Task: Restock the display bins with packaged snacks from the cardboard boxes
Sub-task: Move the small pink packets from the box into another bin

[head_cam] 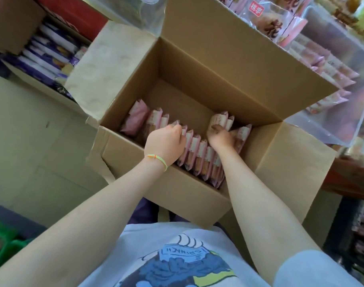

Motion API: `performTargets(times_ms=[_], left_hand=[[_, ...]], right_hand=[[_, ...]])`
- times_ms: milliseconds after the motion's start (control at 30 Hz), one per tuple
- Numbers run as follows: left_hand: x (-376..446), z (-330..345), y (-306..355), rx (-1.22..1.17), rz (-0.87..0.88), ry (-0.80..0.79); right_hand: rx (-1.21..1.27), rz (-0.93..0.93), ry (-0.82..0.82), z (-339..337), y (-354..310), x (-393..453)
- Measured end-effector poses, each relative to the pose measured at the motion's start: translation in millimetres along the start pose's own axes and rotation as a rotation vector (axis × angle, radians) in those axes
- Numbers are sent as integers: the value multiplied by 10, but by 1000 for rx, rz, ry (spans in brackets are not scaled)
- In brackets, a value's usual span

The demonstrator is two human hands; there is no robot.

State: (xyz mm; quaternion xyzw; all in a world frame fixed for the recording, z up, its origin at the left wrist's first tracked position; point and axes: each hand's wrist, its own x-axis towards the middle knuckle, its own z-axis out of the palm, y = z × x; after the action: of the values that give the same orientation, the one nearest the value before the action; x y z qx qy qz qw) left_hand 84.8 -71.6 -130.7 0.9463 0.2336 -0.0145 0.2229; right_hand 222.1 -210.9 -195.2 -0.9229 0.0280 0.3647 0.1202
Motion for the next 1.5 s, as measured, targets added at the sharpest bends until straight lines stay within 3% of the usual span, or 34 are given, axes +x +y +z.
performTargets(times_ms=[200, 333, 433, 533, 600, 700, 767, 900, 1100, 1333, 1500], left_hand=[[5, 31, -25, -7, -2, 17], [-3, 15, -22, -6, -25, -29], [-2, -60, 6, -58, -118, -97], [103, -263, 116, -612, -478, -252], [206, -440, 294, -983, -589, -357], [281, -660, 680, -1265, -434, -635], [306, -691, 918, -1342, -346, -737], [317, -648, 1331, -1481, -353, -675], [243, -523, 1876, -1650, -444, -706], [237, -184, 2087, -1674, -555, -655], [228, -132, 2176, -1612, -562, -648]], right_hand=[[-56, -23, -5, -103, -7, 35], [-96, -148, 106, -256, 3, -126], [5, -266, 138, -440, 8, -368], [308, -382, 30, -768, 10, -739], [497, -454, -94, -1018, 34, -1035], [577, -515, -312, -1354, 145, -1396], [569, -555, -360, -1540, 265, -1525], [756, -504, -182, -1803, 585, -1556], [1037, -313, -114, -1913, 1033, -1449], [1175, -346, 177, -2315, 1545, -1232], [853, -367, 449, -2758, 1531, -814]])
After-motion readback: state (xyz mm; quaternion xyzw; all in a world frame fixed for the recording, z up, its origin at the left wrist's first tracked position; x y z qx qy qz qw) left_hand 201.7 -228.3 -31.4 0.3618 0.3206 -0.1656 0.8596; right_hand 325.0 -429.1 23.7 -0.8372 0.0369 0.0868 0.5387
